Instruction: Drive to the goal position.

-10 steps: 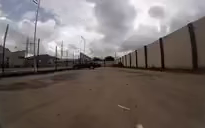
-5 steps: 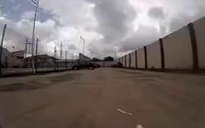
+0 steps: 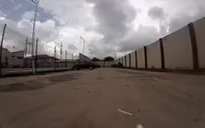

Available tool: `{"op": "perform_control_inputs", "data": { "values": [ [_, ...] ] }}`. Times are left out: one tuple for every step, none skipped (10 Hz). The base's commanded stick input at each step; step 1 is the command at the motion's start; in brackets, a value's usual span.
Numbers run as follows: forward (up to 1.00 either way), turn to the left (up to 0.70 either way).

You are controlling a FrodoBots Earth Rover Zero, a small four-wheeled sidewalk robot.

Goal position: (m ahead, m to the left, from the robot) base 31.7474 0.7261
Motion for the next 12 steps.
{"op": "perform_control_inputs", "data": {
  "values": [
    [0.3, -0.6],
    [0.3, -0.6],
    [0.3, -0.6],
    [0.3, 0.0],
    [0.3, 0.0],
    [0.3, 0.0],
    [0.3, 0.0],
    [0.3, 0.0],
    [0.3, 0.0],
    [0.3, 0.0],
    [0.3, 0.0],
    [0.3, 0.0]
  ]
}}
